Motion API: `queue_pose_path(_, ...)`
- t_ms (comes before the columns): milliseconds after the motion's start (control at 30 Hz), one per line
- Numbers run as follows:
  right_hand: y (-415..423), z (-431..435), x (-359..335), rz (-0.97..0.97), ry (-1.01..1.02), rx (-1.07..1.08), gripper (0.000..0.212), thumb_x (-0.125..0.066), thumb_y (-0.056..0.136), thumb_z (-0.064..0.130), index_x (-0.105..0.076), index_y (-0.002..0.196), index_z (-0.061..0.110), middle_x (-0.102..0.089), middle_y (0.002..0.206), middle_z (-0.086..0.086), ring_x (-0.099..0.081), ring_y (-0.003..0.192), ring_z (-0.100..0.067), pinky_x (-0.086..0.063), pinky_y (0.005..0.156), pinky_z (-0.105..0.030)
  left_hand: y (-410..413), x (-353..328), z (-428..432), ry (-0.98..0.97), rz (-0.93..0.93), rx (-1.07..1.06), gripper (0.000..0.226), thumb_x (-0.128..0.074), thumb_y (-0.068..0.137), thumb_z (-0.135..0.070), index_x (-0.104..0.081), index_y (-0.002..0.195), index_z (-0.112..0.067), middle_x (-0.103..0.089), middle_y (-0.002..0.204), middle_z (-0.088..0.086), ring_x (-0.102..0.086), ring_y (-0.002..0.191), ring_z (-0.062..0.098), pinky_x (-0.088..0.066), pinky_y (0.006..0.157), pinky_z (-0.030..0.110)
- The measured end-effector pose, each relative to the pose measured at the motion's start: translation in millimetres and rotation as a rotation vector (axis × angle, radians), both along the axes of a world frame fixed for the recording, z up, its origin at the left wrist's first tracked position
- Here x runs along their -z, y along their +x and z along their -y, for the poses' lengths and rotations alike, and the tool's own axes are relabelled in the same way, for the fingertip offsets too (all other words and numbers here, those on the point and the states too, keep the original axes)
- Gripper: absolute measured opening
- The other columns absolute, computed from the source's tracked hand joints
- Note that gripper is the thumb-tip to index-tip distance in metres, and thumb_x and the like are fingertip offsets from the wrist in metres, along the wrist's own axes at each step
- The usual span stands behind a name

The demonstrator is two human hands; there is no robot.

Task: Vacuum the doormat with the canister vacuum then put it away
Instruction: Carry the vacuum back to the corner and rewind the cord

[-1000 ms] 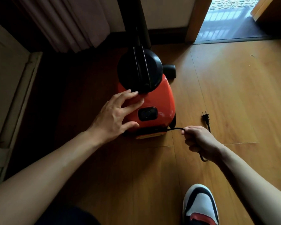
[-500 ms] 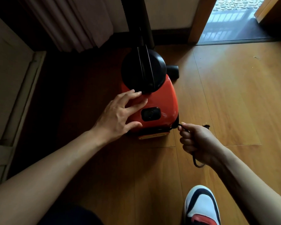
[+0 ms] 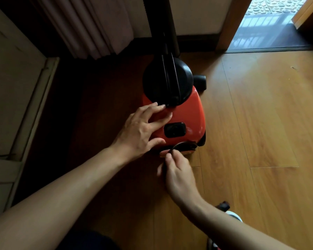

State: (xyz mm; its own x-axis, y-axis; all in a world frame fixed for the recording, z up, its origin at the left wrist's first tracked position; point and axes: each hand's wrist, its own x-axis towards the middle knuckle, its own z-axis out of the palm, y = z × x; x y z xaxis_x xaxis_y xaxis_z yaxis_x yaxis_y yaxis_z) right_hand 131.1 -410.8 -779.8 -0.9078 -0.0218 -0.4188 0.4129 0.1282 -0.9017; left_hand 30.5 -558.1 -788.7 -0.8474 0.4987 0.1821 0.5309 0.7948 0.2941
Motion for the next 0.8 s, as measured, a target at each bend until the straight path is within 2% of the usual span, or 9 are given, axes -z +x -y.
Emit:
queue_pose_path(100,6,28,8,0.022,0.008,-0.126,0.032,-0.037,0.110,0.028,-0.063,0.093,0.019,-0.066,0.080,0.003,-0.058,0.065,-0.004,-0.048,0.059,-0.027,1,-1,-1,-0.007,0.005,-0.006,0.078,-0.082,0.072,-0.037,-0.050,0.142,-0.026,-0.041,0.149,0.004,-0.033,0.139,0.024,-0.039,0.102,0.042)
queue_pose_path(233,2,52,40,0.127,0.002,-0.112,0.032,-0.035,0.109,0.028,-0.063,0.098,0.017,-0.068,0.091,-0.001,-0.063,0.077,-0.011,-0.052,0.070,-0.036,2,-3,-2,-0.036,0.016,-0.012,0.077,-0.081,0.074,-0.038,-0.048,0.143,-0.027,-0.038,0.151,0.003,-0.030,0.141,0.022,-0.031,0.105,0.038)
queue_pose_path(400,-10,45,90,0.244,-0.001,-0.111,0.030,-0.042,0.107,0.031,-0.063,0.123,0.017,-0.070,0.116,-0.004,-0.069,0.106,-0.020,-0.057,0.093,-0.042,2,-4,1,-0.045,0.034,-0.011,0.078,-0.080,0.075,-0.039,-0.046,0.145,-0.028,-0.035,0.153,0.001,-0.026,0.143,0.020,-0.027,0.107,0.037)
queue_pose_path(433,-12,40,97,0.257,-0.006,-0.097,0.034,-0.045,0.106,0.038,-0.064,0.122,0.015,-0.072,0.113,-0.006,-0.070,0.101,-0.021,-0.058,0.091,-0.042,2,-3,1,-0.042,0.039,-0.008,0.078,-0.079,0.075,-0.039,-0.045,0.145,-0.029,-0.035,0.153,0.000,-0.026,0.143,0.019,-0.027,0.108,0.037)
queue_pose_path(500,-16,27,107,0.275,-0.013,-0.096,0.040,-0.049,0.103,0.045,-0.069,0.109,0.010,-0.075,0.093,-0.007,-0.071,0.079,-0.019,-0.057,0.072,-0.036,1,-2,2,-0.029,0.045,-0.002,0.078,-0.079,0.076,-0.039,-0.045,0.145,-0.029,-0.034,0.153,-0.001,-0.026,0.144,0.019,-0.029,0.108,0.037)
queue_pose_path(567,-19,13,114,0.285,-0.057,-0.123,0.034,-0.054,0.103,0.041,-0.070,0.101,0.012,-0.069,0.077,0.000,-0.064,0.061,-0.009,-0.047,0.057,-0.026,0,-1,3,-0.007,0.054,0.005,0.078,-0.079,0.075,-0.039,-0.045,0.145,-0.029,-0.034,0.153,-0.001,-0.027,0.144,0.019,-0.031,0.109,0.040)
queue_pose_path(633,-21,-2,116,0.273,-0.104,-0.140,0.022,-0.059,0.101,0.036,-0.070,0.111,0.020,-0.072,0.087,0.004,-0.067,0.068,-0.003,-0.049,0.060,-0.022,-1,0,5,0.015,0.066,0.014,0.078,-0.078,0.076,-0.040,-0.045,0.145,-0.029,-0.033,0.154,-0.002,-0.026,0.145,0.018,-0.033,0.110,0.043)
queue_pose_path(733,-31,-27,116,0.258,-0.161,-0.109,0.023,-0.063,0.099,0.028,-0.067,0.120,0.023,-0.076,0.105,0.002,-0.073,0.091,-0.010,-0.059,0.076,-0.027,-2,2,7,0.028,0.078,0.024,0.077,-0.075,0.076,-0.042,-0.044,0.145,-0.030,-0.031,0.154,-0.004,-0.025,0.145,0.017,-0.034,0.111,0.045)
queue_pose_path(800,-39,-44,112,0.302,-0.167,-0.086,0.023,-0.067,0.097,0.022,-0.067,0.117,0.010,-0.073,0.095,-0.003,-0.070,0.070,-0.004,-0.054,0.060,-0.020,-3,3,7,0.030,0.075,0.029,0.076,-0.074,0.076,-0.044,-0.044,0.145,-0.030,-0.030,0.154,-0.005,-0.025,0.145,0.017,-0.035,0.111,0.046)
